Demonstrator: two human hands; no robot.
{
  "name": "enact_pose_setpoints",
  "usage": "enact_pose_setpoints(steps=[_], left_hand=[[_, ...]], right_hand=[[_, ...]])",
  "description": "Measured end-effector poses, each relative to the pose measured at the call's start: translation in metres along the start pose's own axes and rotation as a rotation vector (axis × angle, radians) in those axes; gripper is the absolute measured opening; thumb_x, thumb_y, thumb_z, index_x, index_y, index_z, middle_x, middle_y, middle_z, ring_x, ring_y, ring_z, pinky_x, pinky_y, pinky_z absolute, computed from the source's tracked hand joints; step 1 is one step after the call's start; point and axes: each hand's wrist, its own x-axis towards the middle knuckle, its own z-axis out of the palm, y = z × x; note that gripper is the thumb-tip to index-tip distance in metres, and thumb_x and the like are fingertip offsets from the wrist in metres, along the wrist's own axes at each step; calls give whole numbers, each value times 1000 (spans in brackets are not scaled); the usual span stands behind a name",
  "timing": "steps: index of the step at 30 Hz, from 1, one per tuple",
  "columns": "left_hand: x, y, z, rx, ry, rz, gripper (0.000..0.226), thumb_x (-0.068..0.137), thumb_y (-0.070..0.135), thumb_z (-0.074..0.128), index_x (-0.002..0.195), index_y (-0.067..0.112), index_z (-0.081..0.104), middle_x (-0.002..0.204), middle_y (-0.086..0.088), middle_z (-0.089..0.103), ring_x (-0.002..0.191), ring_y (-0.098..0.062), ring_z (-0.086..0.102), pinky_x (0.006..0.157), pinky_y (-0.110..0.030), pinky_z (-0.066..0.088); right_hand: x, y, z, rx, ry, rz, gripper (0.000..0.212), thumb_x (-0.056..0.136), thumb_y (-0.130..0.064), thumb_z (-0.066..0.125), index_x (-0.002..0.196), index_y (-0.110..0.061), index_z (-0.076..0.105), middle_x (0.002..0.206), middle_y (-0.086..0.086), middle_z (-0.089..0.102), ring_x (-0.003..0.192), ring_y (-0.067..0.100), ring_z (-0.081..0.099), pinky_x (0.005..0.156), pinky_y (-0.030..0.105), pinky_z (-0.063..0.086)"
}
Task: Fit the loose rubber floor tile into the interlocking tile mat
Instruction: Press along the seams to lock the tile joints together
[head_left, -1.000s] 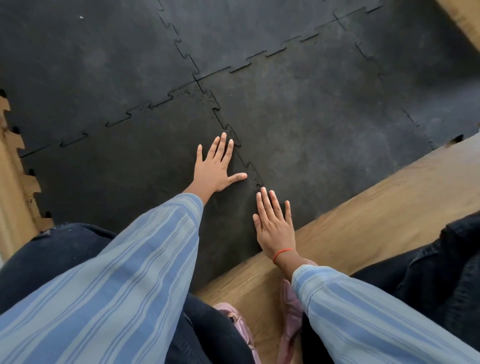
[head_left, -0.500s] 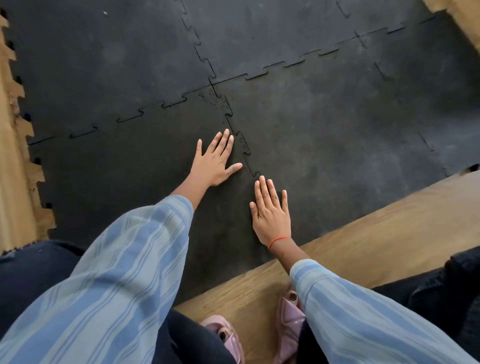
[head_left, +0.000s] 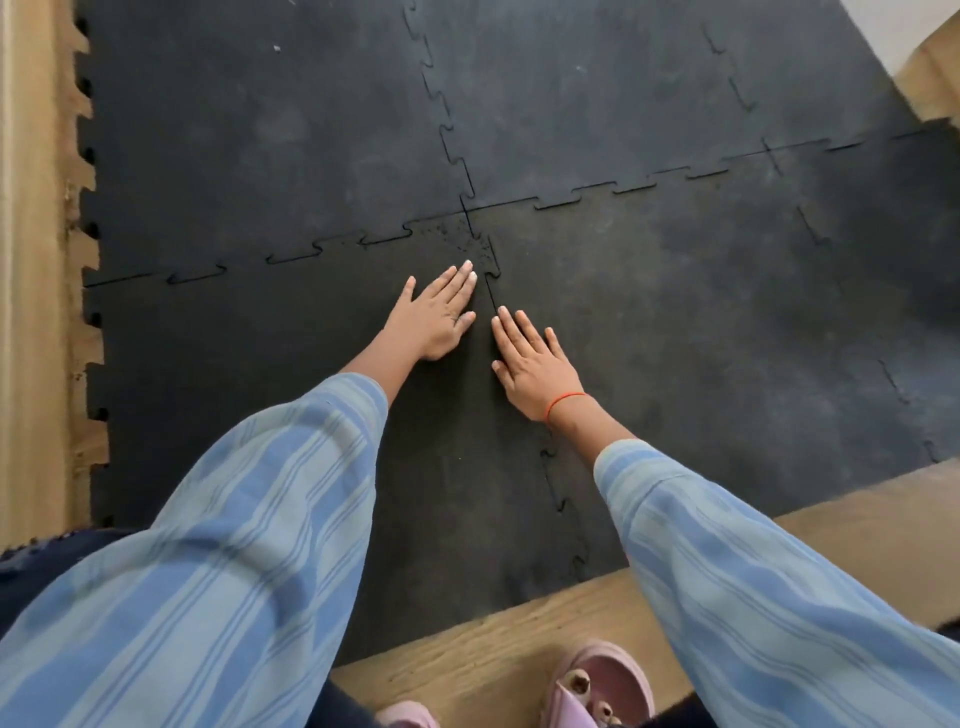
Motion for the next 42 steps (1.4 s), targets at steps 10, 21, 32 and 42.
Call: enact_pose_setpoints(steps=[10, 21, 32, 42], left_hand=[[26, -21, -20, 7, -46, -71, 61, 103, 40, 19, 153, 22, -10, 161, 9, -19, 149, -12, -11, 118, -54, 2], [-26, -96, 8, -49, 102, -357, 81, 93, 67, 18, 152, 21, -14, 161, 5, -21, 150, -12, -11, 121, -45, 1], [-96, -181, -2, -422, 71, -776, 127, 71, 77, 56, 152, 9, -14, 160, -6, -23, 150, -22, -12, 118, -54, 7], [-107, -234, -24, -351, -151, -800, 149, 56, 78, 69, 147, 6, -25, 155, -9, -35, 147, -26, -22, 118, -55, 5]], right_hand=[[93, 0, -44, -1, -50, -25, 56, 103, -21, 24, 153, -17, 1, 162, -4, -8, 150, 15, -5, 121, 42, 8], [138, -37, -56, -89, -36, -67, 60, 101, -38, 25, 153, -20, 1, 162, -5, -8, 150, 17, -5, 120, 49, 6], [147, -141, -57, -45, -190, -325, 58, 102, -25, 30, 153, -27, 2, 162, -9, -5, 150, 19, -5, 114, 63, 9], [166, -167, -63, -127, -291, -214, 74, 97, -37, 47, 153, -30, -1, 160, -15, -14, 149, 17, -10, 107, 71, 17]])
